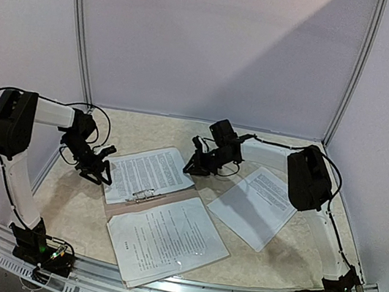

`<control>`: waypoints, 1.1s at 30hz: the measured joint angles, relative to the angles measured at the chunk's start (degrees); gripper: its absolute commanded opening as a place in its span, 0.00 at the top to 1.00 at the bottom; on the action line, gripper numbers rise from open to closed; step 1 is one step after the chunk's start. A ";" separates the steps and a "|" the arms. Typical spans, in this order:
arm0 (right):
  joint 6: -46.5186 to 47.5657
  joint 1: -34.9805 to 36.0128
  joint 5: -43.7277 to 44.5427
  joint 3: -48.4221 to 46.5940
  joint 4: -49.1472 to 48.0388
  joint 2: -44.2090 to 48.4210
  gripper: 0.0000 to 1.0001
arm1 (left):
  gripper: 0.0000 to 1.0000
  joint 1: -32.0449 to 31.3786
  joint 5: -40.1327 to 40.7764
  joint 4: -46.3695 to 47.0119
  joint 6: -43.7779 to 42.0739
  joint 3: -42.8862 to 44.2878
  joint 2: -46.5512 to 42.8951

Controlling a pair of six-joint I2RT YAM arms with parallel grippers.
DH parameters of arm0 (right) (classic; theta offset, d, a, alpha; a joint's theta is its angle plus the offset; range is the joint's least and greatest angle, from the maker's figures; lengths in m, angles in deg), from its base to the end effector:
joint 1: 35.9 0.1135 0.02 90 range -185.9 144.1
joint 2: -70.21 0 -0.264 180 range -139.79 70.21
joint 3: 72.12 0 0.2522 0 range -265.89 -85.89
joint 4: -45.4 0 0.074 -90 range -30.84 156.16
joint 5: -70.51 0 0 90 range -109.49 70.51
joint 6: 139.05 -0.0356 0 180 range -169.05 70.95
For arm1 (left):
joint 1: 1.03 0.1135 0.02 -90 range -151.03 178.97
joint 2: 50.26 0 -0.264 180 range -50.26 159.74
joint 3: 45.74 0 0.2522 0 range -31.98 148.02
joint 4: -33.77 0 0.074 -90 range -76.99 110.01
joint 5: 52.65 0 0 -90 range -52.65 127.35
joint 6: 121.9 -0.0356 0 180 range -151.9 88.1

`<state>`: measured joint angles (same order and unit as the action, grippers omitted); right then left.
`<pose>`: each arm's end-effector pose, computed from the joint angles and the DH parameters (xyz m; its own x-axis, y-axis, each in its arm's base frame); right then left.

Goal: Put the files into the folder
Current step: Place the file on the spring clip of the folder.

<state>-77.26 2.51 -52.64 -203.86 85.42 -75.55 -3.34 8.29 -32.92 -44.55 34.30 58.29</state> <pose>0.4141 0.3532 0.1169 -0.9237 -0.2273 -0.3082 -0.3803 0.6400 0.6676 0.3151 -0.0300 0.1387 -0.9728 0.2308 -0.0175 0.2094 0.8451 -0.4918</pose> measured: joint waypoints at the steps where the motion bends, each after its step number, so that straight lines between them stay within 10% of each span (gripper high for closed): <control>1: -0.02 0.07 0.00 -0.66 0.35 -0.31 0.84 | 0.38 0.00 0.00 0.00 0.00 0.00 0.00; 33: 1.75 0.33 0.57 -5.40 3.34 -2.62 0.80 | 0.55 -0.59 -1.62 -2.69 -1.31 -0.68 0.02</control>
<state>-75.51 2.84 -52.07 -209.26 88.77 -78.17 -3.93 6.68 -35.60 -45.86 33.62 58.31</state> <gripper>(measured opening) 0.204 0.478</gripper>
